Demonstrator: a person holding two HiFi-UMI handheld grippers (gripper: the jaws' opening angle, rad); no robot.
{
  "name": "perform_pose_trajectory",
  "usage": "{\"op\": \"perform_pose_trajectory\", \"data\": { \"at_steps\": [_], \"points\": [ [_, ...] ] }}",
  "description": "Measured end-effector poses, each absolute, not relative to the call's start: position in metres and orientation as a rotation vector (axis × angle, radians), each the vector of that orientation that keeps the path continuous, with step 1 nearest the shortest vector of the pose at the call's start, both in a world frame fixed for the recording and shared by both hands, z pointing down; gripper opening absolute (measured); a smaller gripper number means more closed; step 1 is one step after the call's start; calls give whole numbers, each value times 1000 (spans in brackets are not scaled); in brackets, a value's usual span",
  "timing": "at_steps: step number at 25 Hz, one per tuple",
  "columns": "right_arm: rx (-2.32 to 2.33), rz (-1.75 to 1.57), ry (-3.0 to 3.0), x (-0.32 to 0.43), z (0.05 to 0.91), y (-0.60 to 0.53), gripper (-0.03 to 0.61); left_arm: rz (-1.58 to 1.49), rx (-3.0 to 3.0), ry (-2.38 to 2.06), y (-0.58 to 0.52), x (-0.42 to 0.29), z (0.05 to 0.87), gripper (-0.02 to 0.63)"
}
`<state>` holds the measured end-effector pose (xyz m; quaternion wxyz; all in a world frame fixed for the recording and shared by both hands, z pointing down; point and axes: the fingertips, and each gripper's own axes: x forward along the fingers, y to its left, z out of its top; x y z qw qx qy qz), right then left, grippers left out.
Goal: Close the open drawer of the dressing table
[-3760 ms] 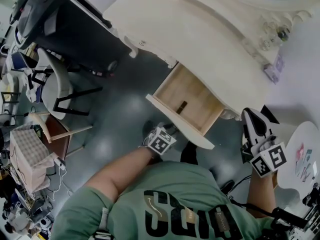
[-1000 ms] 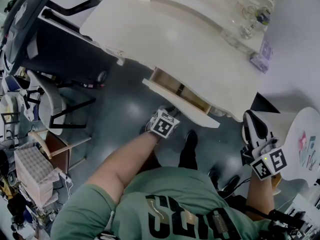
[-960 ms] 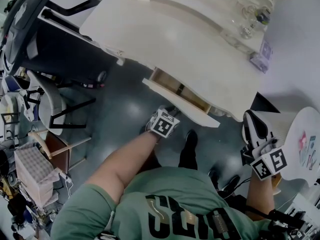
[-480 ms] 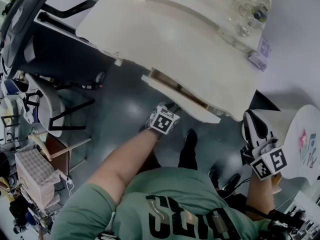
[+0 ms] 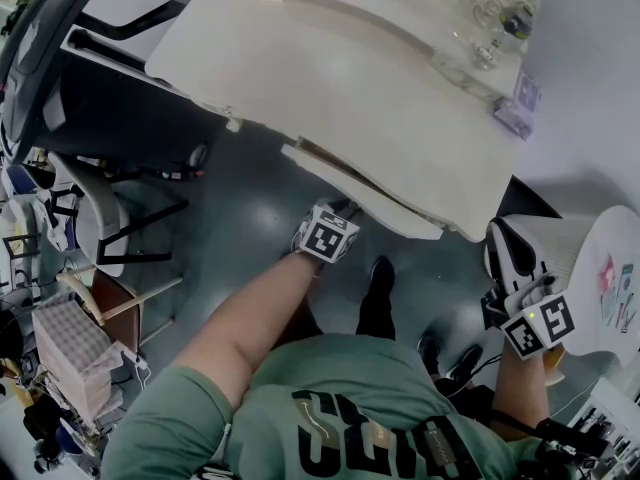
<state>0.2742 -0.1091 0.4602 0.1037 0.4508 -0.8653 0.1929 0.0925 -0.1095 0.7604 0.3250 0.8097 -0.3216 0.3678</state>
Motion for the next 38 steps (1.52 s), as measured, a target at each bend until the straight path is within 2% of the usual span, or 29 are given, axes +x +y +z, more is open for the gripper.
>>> {"op": "perform_pose_trajectory", "data": {
  "at_steps": [38],
  "points": [
    [1377, 597, -2526, 297, 470, -128, 14, 920, 2153, -848, -159, 118, 759, 133]
  ]
}}
